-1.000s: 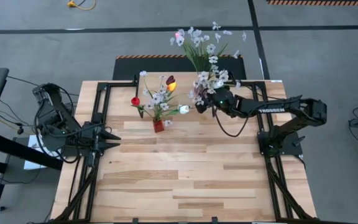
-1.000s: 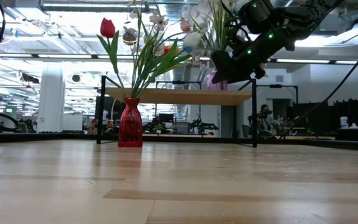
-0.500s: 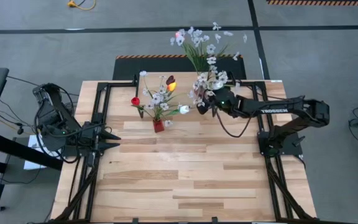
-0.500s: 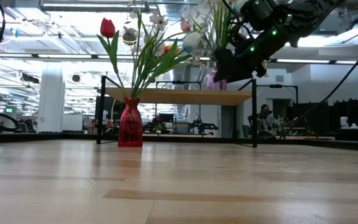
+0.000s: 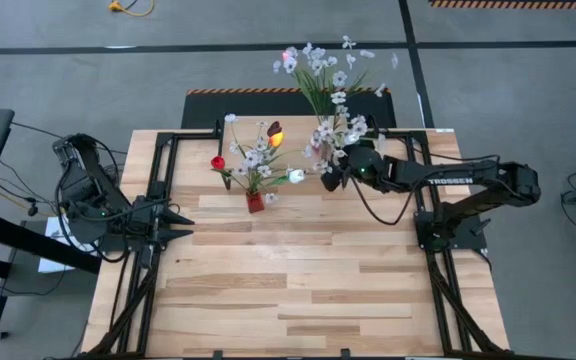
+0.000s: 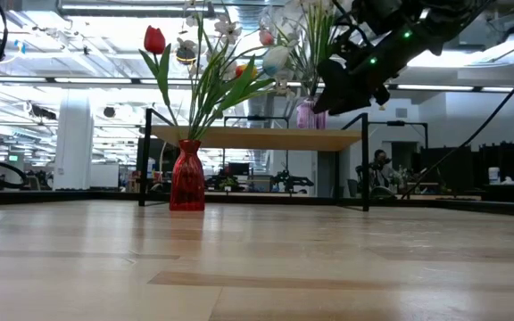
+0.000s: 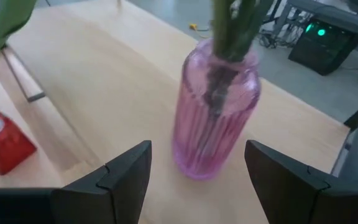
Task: Pick and place flowers into a vace then onto a shelf
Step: Put the red vase on the shelf
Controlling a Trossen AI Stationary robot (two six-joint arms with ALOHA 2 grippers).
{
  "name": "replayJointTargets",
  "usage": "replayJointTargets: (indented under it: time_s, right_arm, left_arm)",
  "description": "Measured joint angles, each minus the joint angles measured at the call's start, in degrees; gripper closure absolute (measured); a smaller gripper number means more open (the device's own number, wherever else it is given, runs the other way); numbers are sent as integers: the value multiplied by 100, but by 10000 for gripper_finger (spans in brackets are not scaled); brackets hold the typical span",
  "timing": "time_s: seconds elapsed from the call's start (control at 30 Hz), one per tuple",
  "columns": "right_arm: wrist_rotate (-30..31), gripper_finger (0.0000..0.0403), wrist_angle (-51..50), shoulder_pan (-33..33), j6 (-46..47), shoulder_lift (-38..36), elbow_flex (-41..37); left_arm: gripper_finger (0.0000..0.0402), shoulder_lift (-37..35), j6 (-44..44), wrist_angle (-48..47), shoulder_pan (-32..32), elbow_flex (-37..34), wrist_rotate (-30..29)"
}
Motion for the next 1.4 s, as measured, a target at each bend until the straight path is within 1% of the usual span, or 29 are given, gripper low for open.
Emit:
replayJointTargets:
  time_s: [0.23, 0.4, 0.47, 0.7, 0.9, 0.97, 1.13, 1.23, 1.33, 1.4]
  right_arm:
    - [1, 153, -48, 209, 13, 0, 0]
    - [13, 153, -463, 298, 226, -86, 6]
    - [16, 153, -704, 317, 296, -193, -4]
    - [26, 153, -985, 566, 314, -655, 7]
    - [37, 153, -1683, 854, 454, -1115, 7]
    - [26, 153, -2084, 975, 546, -1274, 4]
    - [-2, 153, -3015, 1407, 1033, -1695, 4]
    - [-1, 153, -3496, 1702, 1410, -1919, 4]
    - [3, 153, -3845, 1982, 1697, -2094, 4]
    - [4, 153, -3993, 2166, 1810, -2206, 4]
  left_arm:
    - [322, 1, -35, 3, 1, 0, 0]
    - [322, 1, -61, 8, 1, 0, -4]
    - [322, 0, -62, 9, 1, 0, -4]
    - [322, -1, -63, 38, 2, 0, -26]
    - [322, -1, -66, 70, 2, 0, -26]
    - [322, -1, -66, 85, 2, 0, -3]
    - [322, 14, -168, 172, 2, 0, 265]
    - [322, 187, -365, 187, 2, 2, 285]
    - [321, 582, -535, 263, 2, 3, 212]
    - [319, 929, -602, 447, 2, 2, 36]
